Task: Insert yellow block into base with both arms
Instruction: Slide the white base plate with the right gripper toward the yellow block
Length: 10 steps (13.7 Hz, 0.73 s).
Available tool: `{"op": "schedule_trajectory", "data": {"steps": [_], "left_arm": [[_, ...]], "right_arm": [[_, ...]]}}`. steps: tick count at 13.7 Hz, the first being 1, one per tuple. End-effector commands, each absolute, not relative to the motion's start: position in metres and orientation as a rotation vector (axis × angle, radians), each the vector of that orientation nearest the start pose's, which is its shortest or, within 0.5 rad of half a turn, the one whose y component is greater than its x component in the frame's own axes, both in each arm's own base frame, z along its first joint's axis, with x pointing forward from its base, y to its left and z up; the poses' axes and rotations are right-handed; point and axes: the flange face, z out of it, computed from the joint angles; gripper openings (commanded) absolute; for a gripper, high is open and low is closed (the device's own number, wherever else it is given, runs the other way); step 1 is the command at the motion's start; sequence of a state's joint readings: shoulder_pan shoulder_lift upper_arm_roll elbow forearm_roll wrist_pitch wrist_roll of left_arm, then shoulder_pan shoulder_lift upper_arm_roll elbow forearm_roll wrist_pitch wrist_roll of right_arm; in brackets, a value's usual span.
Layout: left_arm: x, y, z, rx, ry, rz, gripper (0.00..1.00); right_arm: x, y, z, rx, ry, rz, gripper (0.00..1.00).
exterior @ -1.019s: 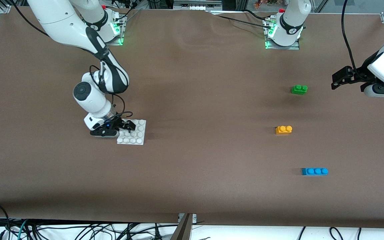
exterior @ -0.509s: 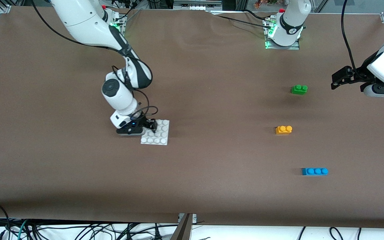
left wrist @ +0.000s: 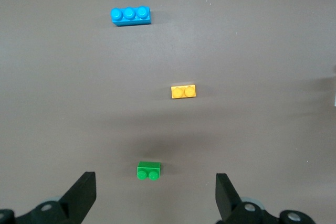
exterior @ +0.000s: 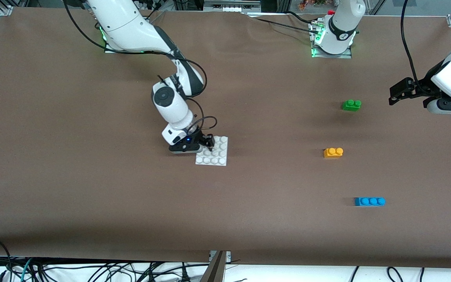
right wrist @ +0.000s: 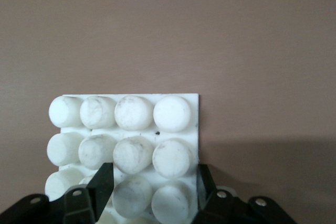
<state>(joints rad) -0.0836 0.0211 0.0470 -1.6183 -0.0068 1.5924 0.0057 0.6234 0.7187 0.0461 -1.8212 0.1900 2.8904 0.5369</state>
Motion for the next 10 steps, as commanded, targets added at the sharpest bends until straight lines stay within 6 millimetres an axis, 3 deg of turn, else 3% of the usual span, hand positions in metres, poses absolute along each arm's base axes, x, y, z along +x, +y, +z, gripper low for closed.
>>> {"op": "schedule_trajectory", "data": {"steps": [1, 4, 10], "left_arm": [[0.562, -0.022, 0.598, -3.161, 0.084, 0.075, 1.0], [0.563, -0.022, 0.597, -3.161, 0.086, 0.078, 1.0], [0.562, -0.022, 0.598, -3.161, 0.084, 0.075, 1.0]], "right_arm": [[0.534, 0.453, 0.179, -2.788, 0.099, -0.348, 0.71], [0.521, 0.479, 0.178, -2.774, 0.075, -0.352, 0.71], [0.543, 0.469, 0.151, -2.808, 0.041, -0.41, 0.71]]}}
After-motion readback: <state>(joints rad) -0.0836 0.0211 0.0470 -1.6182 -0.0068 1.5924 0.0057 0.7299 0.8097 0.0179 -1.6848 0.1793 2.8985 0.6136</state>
